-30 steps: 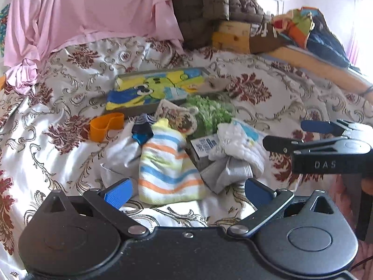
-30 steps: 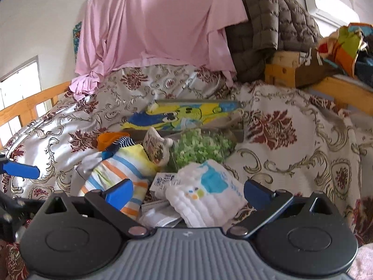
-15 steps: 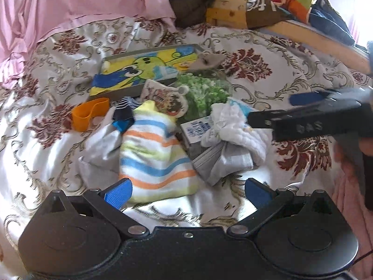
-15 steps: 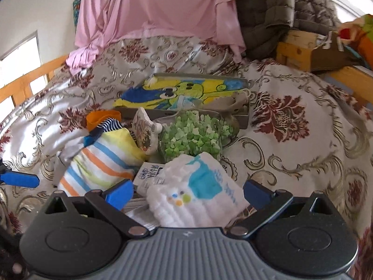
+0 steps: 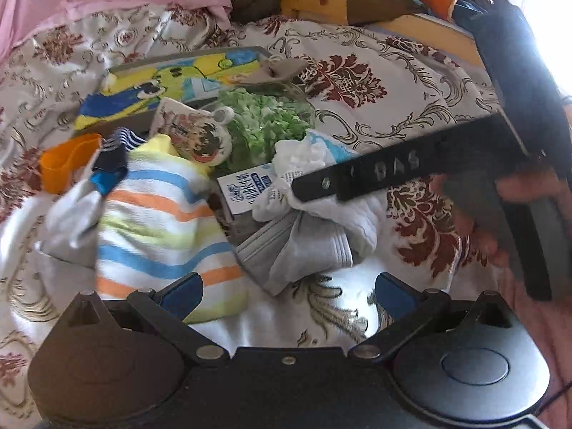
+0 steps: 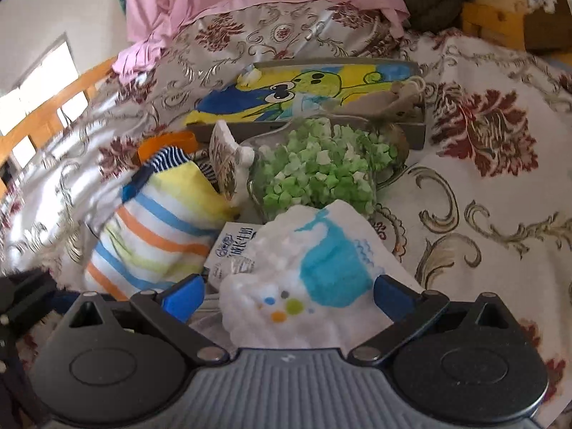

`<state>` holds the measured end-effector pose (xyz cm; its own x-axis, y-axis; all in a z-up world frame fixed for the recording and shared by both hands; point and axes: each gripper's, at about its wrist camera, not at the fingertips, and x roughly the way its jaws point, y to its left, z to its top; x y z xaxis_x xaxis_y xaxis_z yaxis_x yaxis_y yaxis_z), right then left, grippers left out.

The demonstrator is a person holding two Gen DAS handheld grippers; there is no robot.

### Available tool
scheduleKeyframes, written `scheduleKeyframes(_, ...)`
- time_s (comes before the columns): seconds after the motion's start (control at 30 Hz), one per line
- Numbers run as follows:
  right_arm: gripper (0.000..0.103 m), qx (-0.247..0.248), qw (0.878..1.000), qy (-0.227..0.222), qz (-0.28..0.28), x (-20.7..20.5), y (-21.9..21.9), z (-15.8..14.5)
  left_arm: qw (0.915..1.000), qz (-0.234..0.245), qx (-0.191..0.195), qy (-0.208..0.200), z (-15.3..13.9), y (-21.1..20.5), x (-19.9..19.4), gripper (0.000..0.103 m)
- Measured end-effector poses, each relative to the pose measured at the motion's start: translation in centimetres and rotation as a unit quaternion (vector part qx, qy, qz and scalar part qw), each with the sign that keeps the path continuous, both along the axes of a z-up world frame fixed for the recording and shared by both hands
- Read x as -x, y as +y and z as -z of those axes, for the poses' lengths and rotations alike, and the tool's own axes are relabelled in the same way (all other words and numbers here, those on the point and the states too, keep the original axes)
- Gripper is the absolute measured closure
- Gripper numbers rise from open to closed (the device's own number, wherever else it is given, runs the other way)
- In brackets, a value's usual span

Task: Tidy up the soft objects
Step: 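Grasp the white whale-print towel with the right gripper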

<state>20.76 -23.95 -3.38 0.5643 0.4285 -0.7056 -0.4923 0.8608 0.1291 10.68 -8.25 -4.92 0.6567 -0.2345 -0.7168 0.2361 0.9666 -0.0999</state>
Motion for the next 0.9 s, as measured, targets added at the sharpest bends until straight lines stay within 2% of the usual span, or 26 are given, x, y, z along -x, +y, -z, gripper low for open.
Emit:
scheduleKeyframes(0.2,0.0,0.019,1.0,0.001,0.008,-0.7,0.5,1.2,0.999,-0.003,0.036,0.024,1.3,-0.2,-2.0,0.001)
scheduleKeyframes(0.33,0.004,-0.002,1.0,-0.002,0.007,-0.8,0.0,1.1,0.9988,0.008,0.039,0.028,2.0,-0.8,-2.7,0.001)
scheduleKeyframes(0.7,0.046,-0.045,0.998,-0.013,0.04,-1.6,-1.8,0.5,0.9982,-0.008,0.056,0.02,2.1,-0.6,-4.2,0.007)
scheduleKeyframes(0.8,0.053,-0.045,0.997,-0.026,0.057,-1.5,-2.1,0.3,0.9977,-0.013,0.063,0.018,2.1,-0.4,-4.5,0.01)
scheduleKeyframes(0.9,0.054,-0.057,0.995,-0.023,0.077,-1.9,-3.0,0.2,0.9975,-0.014,0.068,0.015,2.0,-0.3,-4.9,0.011)
